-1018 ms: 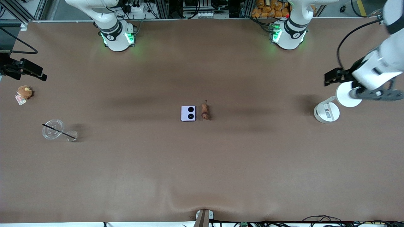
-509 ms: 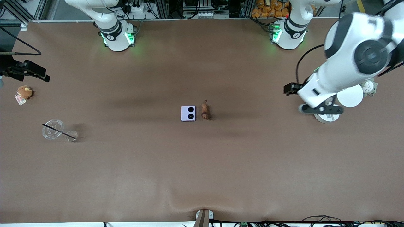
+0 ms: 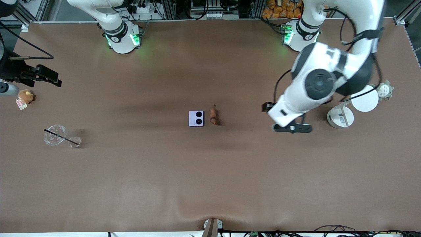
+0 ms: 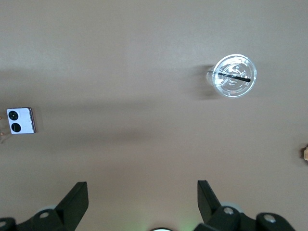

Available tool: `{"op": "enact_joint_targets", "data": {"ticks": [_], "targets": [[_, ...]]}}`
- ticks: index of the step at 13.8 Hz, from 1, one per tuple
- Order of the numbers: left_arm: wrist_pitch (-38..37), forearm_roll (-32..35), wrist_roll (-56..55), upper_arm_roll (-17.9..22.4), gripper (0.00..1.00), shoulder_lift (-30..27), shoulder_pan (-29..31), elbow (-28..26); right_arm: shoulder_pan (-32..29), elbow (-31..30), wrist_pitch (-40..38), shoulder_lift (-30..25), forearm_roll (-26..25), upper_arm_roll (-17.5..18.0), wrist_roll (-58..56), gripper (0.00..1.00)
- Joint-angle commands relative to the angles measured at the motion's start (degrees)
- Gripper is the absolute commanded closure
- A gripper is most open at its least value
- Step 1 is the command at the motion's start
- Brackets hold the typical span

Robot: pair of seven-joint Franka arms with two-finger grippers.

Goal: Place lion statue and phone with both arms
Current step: 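Reach the left gripper to the brown lion figurine beside the phone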

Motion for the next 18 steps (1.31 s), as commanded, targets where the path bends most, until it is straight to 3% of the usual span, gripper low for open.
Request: {"op": "enact_joint_targets", "data": {"ticks": [1, 10, 14, 18], "targets": [[3.60, -0.51, -4.39, 0.36, 0.00, 4.20, -3.29, 2.35, 0.99, 0.77, 0.04, 0.93, -0.62, -0.47, 1.12, 0.00], [20.30, -0.51, -18.38, 0.36, 0.00, 15.89, -13.84, 4.19, 1.08, 0.68, 0.04, 1.19, -0.53, -0.47, 1.12, 0.00], [22.15, 0.01, -25.85, 1.06, 0.00, 21.43, -18.50, 9.73, 1.08, 0.68, 0.05, 1.28, -0.53, -0.47, 1.12, 0.00], [24.09, 2.11, -25.33, 1.15, 0.00, 23.28, -19.12, 9.56, 1.26, 0.59, 0.05, 1.28, -0.53, -0.47, 1.12, 0.00]]}}
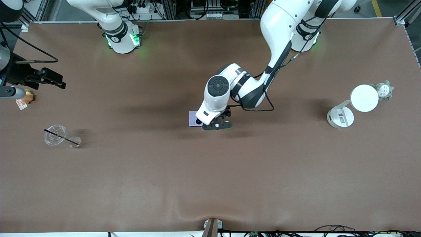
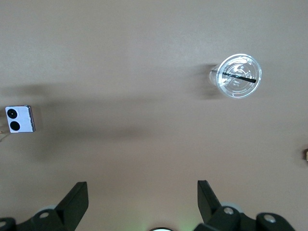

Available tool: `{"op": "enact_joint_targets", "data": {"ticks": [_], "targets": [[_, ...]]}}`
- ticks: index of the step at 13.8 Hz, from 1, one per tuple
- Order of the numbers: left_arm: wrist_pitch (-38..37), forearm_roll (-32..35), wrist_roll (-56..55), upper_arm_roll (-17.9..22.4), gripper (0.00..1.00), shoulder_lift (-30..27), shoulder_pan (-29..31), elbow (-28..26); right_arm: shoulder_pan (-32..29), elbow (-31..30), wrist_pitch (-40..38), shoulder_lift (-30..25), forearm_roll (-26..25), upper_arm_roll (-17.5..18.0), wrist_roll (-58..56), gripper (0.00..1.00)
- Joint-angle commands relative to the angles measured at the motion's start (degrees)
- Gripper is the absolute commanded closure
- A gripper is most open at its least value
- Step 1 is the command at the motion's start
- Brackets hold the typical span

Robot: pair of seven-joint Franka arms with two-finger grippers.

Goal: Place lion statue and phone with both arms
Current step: 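Close the left gripper on the lion figurine and lift it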

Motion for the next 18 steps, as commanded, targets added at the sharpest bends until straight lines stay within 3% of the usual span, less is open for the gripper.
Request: {"op": "enact_joint_targets", "data": {"ticks": [1, 3, 8, 9, 10, 11, 13, 14, 18], "targets": [[0.85, 3.93, -0.26, 0.61, 0.00, 2.39, -0.57, 1.89, 0.75, 0.59, -0.15, 0.61, -0.53, -0.40, 1.11, 0.00], [0.94, 5.10, -0.35, 0.61, 0.05, 3.10, -0.57, 1.80, 0.93, 0.59, -0.24, 0.70, -0.44, -0.40, 1.11, 0.00], [0.94, 5.10, -1.05, 0.52, 0.07, 3.11, -1.53, 1.63, 0.93, 0.42, -0.41, 0.70, -0.44, -0.40, 1.11, 0.00], [0.94, 5.19, -0.96, 0.43, 0.35, 3.10, -1.62, 1.19, 1.02, 0.42, -0.41, 0.79, -0.44, -0.40, 1.11, 0.00], [0.86, 5.19, -0.88, 0.43, 0.75, 3.10, -2.41, 1.10, 1.28, 0.42, -0.50, 0.79, -0.35, -0.40, 1.11, 0.00], [0.86, 5.19, -0.70, 0.43, 0.90, 3.19, -2.41, 1.01, 1.45, 0.50, -0.50, 1.05, -0.35, -0.40, 1.20, 0.00], [0.94, 5.19, -0.44, 0.43, 0.92, 3.45, -2.41, 1.01, 1.72, 0.50, -0.50, 1.06, -0.27, -0.40, 1.20, 0.00], [0.86, 5.19, -0.35, 0.43, 1.00, 3.89, -2.41, 1.10, 2.07, 0.50, -0.50, 1.14, -0.18, -0.40, 1.20, 0.00], [0.33, 5.45, 2.88, 0.61, 1.00, 1.88, -0.23, 1.28, 4.70, 0.59, -0.33, 1.84, 0.00, -0.40, 3.83, 0.00]]}}
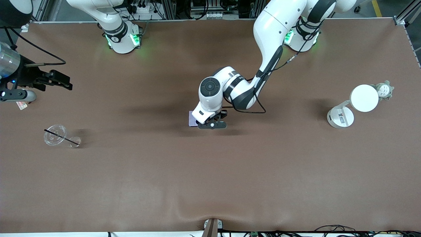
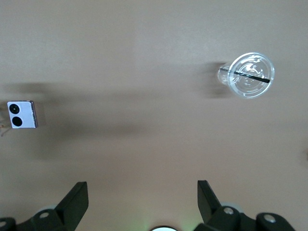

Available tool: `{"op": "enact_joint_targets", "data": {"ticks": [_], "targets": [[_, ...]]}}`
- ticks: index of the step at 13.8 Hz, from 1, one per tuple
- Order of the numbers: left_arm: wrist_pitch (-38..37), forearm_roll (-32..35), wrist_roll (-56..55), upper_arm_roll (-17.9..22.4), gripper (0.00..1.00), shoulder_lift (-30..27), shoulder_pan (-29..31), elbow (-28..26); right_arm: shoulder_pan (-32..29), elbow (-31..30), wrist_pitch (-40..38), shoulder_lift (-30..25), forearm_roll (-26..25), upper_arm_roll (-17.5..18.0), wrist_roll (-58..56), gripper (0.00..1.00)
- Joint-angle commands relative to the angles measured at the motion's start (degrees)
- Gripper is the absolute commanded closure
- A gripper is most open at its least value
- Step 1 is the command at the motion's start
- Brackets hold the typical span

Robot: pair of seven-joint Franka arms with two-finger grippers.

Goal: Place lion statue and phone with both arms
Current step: 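Close the left gripper on the lion figurine and lift it, then carry the lion figurine with the left gripper toward the white cup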

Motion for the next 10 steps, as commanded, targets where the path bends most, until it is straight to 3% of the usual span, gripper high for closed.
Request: {"op": "enact_joint_targets", "data": {"ticks": [1, 6, 10], "targets": [[-1.01, 1.30, 2.57, 0.00, 1.00, -2.64, 2.60, 0.56, 2.65, 0.77, 0.00, 1.05, 0.14, -0.45, 2.88, 0.00], [-8.20, 1.47, 3.19, 0.17, 1.00, -8.44, 7.27, -1.01, 9.50, 0.86, 3.16, 3.50, 0.15, -0.45, 10.95, 0.00], [-8.49, 1.47, 11.07, 0.00, 1.00, -18.89, 14.98, -11.63, 11.71, 0.94, 4.40, 5.26, 1.37, -0.45, 12.29, 0.00]]}}
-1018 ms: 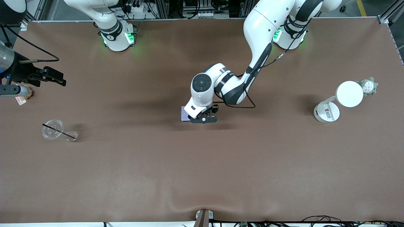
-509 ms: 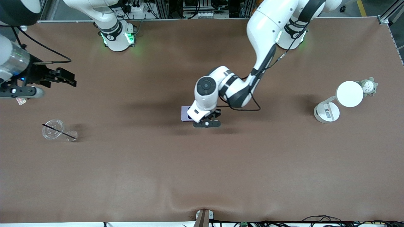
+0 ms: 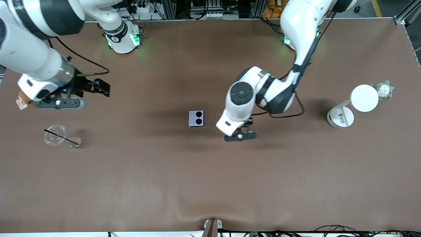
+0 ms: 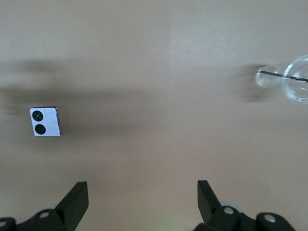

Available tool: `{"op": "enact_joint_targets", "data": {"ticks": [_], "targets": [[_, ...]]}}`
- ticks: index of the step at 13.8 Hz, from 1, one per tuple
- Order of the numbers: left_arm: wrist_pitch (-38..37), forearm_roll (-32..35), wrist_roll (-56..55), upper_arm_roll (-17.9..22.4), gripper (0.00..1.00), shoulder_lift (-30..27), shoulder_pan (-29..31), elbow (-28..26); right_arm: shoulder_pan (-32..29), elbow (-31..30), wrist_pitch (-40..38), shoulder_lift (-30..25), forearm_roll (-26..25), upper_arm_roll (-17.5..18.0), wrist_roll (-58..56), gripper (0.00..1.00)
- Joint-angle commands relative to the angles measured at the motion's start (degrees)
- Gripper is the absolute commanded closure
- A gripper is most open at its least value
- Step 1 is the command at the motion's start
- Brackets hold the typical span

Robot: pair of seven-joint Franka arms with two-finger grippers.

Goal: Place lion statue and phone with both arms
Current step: 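Carry the lion figurine with the left gripper toward the white cup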

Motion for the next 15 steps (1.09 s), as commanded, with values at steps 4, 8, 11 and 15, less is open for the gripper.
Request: {"op": "enact_joint_targets", "data": {"ticks": [4, 8, 11, 15], "targets": [[1.41, 0.97, 9.68, -0.67, 1.00, -11.59, 11.55, -14.55, 0.59, 0.60, -0.71, 1.53, 1.02, -0.57, 0.23, 0.00], [15.03, 0.97, 13.81, -0.58, 1.00, -16.77, 17.09, -29.50, 0.76, -0.71, -0.54, 1.62, 0.94, -0.66, 0.67, 0.00], [17.83, 1.05, 18.04, -0.67, 1.00, -18.97, 21.05, -35.47, 0.67, -1.33, -0.62, 1.53, 0.94, -0.66, 0.67, 0.00], [23.28, 8.42, 20.66, -0.93, 1.00, -18.54, 26.94, -39.78, 0.58, -1.42, -1.15, 1.70, 0.76, -0.66, 0.76, 0.00]]}}
